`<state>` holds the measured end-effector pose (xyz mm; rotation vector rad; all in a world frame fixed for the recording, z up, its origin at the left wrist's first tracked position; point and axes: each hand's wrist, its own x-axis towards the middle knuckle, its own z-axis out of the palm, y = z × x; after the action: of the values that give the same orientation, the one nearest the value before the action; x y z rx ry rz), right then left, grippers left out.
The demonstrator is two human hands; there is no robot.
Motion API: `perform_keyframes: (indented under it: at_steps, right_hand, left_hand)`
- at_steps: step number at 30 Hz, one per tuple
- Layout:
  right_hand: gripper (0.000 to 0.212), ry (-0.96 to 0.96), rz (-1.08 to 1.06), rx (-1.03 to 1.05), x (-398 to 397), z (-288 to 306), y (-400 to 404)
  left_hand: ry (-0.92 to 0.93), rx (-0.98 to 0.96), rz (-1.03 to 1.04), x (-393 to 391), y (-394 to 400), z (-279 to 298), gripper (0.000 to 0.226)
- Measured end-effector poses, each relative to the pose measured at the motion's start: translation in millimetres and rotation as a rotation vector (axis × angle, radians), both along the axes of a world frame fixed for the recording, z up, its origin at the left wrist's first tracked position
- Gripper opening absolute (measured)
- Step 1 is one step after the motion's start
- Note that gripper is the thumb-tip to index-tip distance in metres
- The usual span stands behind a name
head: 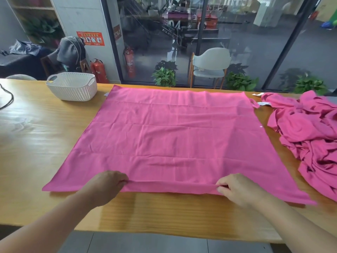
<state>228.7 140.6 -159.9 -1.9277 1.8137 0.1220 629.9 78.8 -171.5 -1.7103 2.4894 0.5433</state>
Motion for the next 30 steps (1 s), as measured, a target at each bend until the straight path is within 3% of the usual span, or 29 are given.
perform_keyframes:
  at_steps: [4,7,11,14,21,25,30]
  right_hand:
    - [0.016,-0.067,0.081,0.307,-3.2,15.8,-6.5]
    - [0.015,-0.167,0.045,0.346,-7.6,27.2,-21.8]
    - [0.033,-0.264,-0.034,0.204,-12.7,47.6,-62.9]
    - [0.014,-0.242,-0.052,0.073,-17.9,58.3,-94.8]
    - [0.016,-0.225,-0.077,-0.268,-34.8,77.9,-167.4]
    - [0.015,-0.145,-0.078,-0.366,-44.8,83.2,-222.9]
    - [0.025,-0.058,-0.079,-0.313,-58.8,74.5,-308.7]
  left_hand:
    - [-0.194,0.329,-0.074,0.5,-9.4,21.6,0.021]
    - [-0.225,0.41,-0.089,-0.2,-22.6,37.4,0.018]
    - [-0.142,0.291,-0.005,-2.8,-60.1,53.3,0.017]
    - [-0.098,0.164,0.041,-10.3,-89.7,62.2,0.017]
    - [0.173,-0.228,0.204,-31.4,-163.6,76.9,0.017]
    - [0.162,-0.424,0.171,-53.1,-215.3,83.4,0.016]
    - [0.033,-0.448,0.12,-68.8,-298.6,69.9,0.024]
